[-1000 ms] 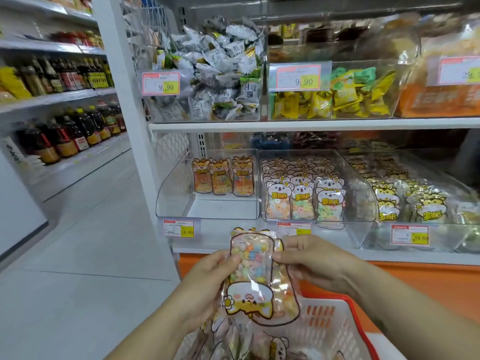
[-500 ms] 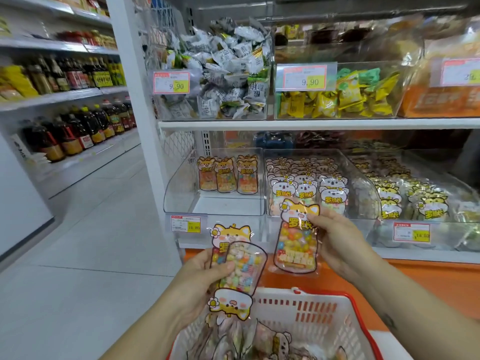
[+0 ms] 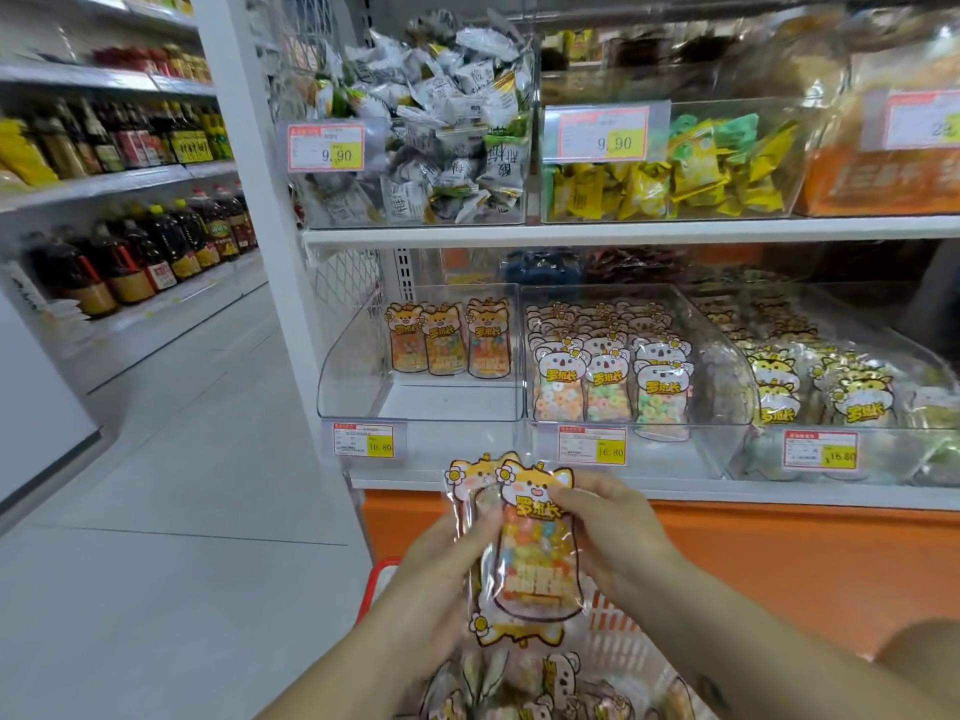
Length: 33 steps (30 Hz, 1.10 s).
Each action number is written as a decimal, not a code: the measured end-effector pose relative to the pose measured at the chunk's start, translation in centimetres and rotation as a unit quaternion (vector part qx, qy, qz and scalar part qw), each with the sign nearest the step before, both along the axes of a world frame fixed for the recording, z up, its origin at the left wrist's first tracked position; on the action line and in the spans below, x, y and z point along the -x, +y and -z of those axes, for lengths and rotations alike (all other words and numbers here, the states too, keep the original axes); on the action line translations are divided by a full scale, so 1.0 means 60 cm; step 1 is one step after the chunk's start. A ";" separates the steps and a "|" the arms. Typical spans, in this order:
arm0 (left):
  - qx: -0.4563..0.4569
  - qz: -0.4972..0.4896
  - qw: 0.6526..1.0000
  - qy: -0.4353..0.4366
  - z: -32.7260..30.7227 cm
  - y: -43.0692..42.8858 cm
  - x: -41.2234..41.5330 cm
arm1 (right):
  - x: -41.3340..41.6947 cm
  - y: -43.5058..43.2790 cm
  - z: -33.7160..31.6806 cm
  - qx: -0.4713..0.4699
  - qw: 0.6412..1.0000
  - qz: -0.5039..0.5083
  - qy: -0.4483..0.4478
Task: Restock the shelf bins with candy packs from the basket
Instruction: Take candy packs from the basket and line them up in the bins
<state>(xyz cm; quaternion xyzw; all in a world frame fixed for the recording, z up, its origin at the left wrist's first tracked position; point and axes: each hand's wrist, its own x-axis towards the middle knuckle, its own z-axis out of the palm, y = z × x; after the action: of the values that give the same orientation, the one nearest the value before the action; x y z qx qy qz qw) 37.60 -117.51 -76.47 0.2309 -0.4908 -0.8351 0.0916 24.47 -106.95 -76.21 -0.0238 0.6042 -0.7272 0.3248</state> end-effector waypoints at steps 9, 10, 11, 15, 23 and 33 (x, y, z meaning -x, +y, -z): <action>-0.019 -0.122 0.992 0.030 -0.001 -0.019 0.007 | -0.012 0.000 -0.020 -0.019 0.990 -0.110 -0.090; -0.031 -0.135 0.990 0.037 -0.003 -0.029 0.008 | -0.009 0.002 -0.021 -0.034 0.983 -0.149 -0.098; -0.046 -0.143 0.988 0.044 -0.003 -0.037 0.007 | -0.008 0.005 -0.025 -0.040 0.978 -0.180 -0.094; -0.117 -0.165 0.978 0.054 0.003 -0.043 0.007 | -0.022 0.015 -0.028 -0.065 0.947 -0.310 0.062; -0.174 -0.177 0.966 0.076 0.000 -0.041 0.012 | -0.013 0.026 -0.044 -0.146 0.890 -0.334 0.274; -0.205 -0.241 0.947 0.058 -0.001 -0.084 0.012 | 0.010 0.035 -0.078 -0.077 0.913 -0.295 0.272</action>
<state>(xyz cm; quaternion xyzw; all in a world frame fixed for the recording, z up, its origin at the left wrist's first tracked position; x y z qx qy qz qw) 36.86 -122.58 -76.42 0.3075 -0.2320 -0.8827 0.2694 23.85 -104.88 -71.52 -0.3729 0.6891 -0.5144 0.3487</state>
